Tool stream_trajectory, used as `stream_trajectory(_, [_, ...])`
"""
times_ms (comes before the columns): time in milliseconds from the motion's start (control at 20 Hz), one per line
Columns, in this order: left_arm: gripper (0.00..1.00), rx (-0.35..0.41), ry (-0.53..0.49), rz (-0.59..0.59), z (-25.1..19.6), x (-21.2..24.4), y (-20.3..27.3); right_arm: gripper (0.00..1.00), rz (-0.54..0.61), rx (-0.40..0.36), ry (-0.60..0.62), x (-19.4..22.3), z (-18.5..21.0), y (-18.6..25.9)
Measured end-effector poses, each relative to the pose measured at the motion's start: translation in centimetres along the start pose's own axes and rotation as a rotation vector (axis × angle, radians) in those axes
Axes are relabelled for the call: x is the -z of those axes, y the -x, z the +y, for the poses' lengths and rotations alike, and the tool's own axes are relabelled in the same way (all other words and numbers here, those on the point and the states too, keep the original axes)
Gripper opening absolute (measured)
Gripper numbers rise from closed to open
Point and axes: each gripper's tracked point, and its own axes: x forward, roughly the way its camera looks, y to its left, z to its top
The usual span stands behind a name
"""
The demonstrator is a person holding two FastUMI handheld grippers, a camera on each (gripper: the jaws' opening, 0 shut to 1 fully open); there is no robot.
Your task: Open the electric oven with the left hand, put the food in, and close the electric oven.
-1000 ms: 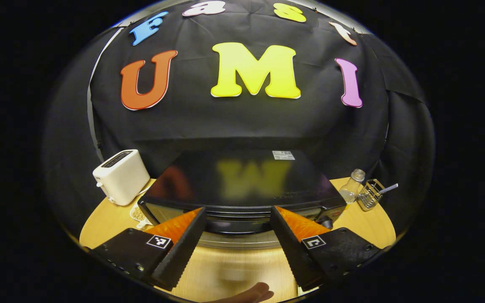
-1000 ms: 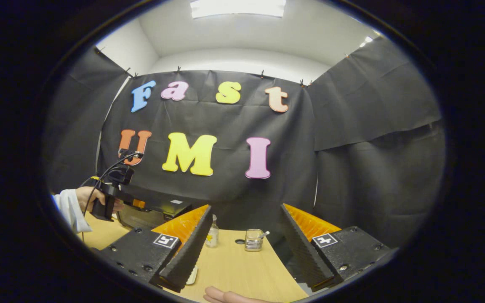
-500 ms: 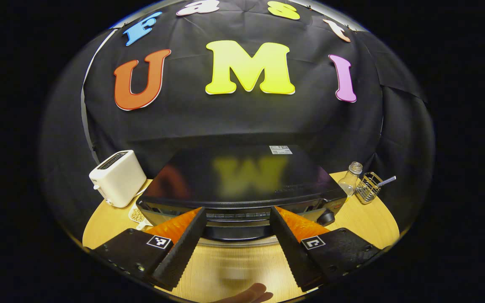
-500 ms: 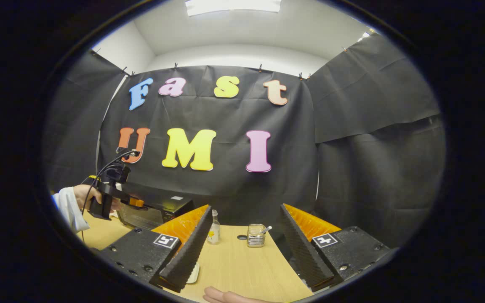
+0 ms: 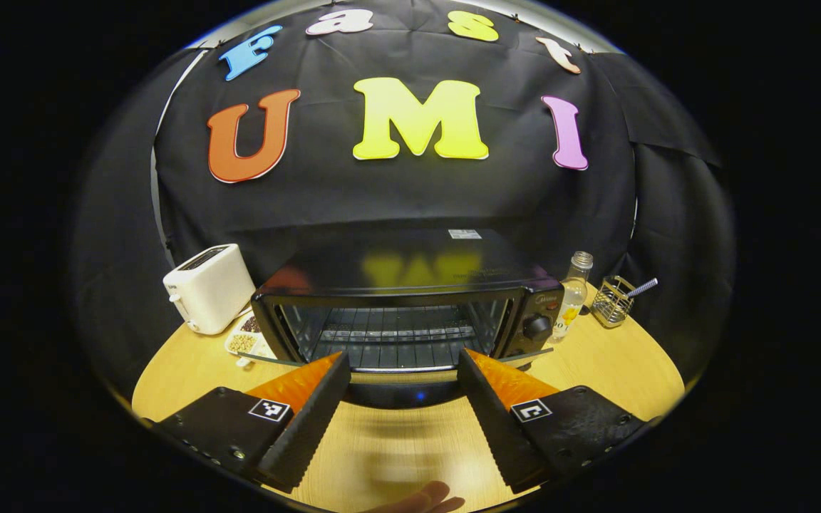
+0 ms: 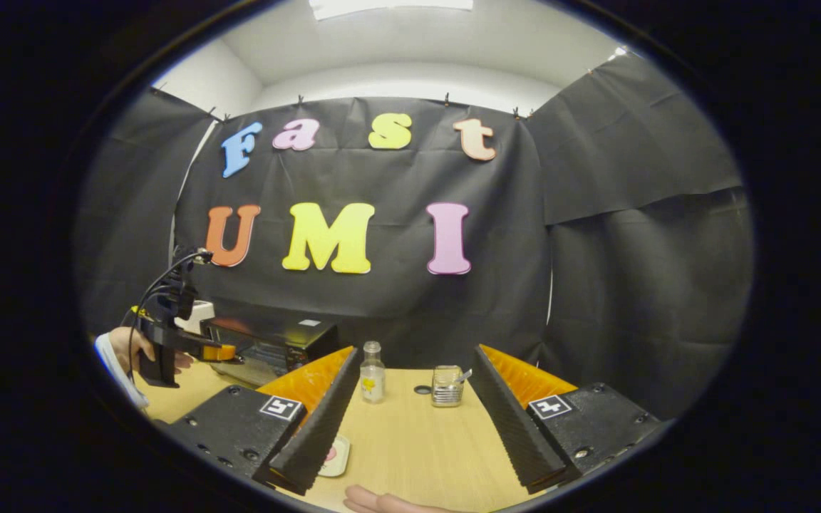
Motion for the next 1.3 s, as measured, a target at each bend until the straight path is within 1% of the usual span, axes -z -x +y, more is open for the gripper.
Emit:
stream_trajectory(150, [0.97,0.000,0.002,0.005,-0.1,1.8,1.1,1.00,0.036,-0.018,-0.007,1.0,0.4,-0.4])
stream_trajectory(400, [0.95,0.000,0.003,0.015,-0.1,4.6,2.2,1.00,0.081,-0.023,-0.005,2.4,0.6,-1.2])
stream_trajectory(600, [0.95,0.001,-0.003,0.047,-0.3,7.3,2.9,1.00,0.120,-0.025,0.002,3.7,1.0,-1.8])
stream_trajectory(1000, [0.95,0.004,-0.021,0.139,-0.7,12.3,3.1,1.00,0.230,-0.058,-0.009,7.4,2.5,-3.4])
stream_trajectory(1150, [0.95,0.005,-0.004,0.191,-0.4,14.3,2.3,1.00,0.271,-0.073,-0.010,8.6,3.2,-3.7])
stream_trajectory(1200, [0.95,0.004,0.017,0.220,-0.4,15.3,2.2,1.00,0.285,-0.078,-0.012,9.0,3.3,-3.8])
stream_trajectory(1300, [0.96,0.005,0.024,0.194,-0.1,14.9,2.1,1.00,0.311,-0.086,-0.018,9.8,3.6,-4.0])
